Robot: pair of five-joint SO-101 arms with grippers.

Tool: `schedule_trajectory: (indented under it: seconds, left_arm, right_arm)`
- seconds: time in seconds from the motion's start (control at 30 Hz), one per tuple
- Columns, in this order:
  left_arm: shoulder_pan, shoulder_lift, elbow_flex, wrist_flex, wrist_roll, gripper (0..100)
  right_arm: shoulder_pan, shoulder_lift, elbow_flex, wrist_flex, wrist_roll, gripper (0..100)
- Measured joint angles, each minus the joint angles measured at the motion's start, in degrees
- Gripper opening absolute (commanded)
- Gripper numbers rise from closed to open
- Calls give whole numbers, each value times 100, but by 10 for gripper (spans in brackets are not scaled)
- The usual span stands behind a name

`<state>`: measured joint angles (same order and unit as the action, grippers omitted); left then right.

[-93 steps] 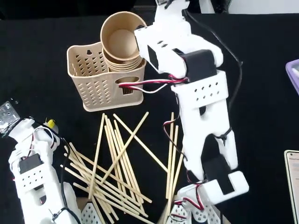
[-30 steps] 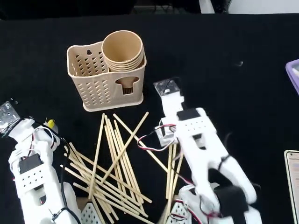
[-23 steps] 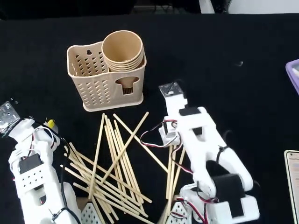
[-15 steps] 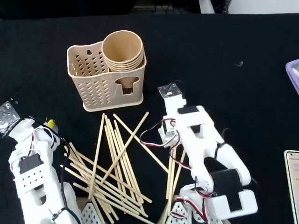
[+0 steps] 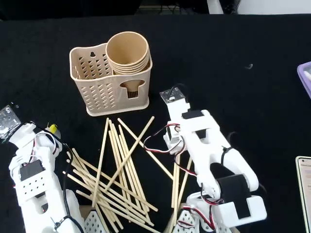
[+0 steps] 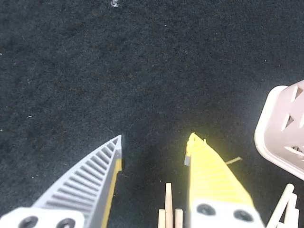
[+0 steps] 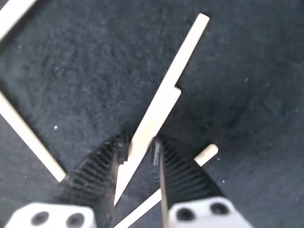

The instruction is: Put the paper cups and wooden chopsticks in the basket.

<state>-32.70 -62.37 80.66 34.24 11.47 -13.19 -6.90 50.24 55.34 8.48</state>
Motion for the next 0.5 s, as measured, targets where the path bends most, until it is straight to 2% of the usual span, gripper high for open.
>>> schedule_trajectory:
  seconds: [0.27, 0.5]
  left_arm:
    - [0, 0, 0, 0, 0, 220]
    - [-9, 0, 0, 0, 0, 220]
  right_arm:
    - [-53, -123, -325, 624, 18, 11]
    - [-114, -1424, -545, 1336, 26, 11]
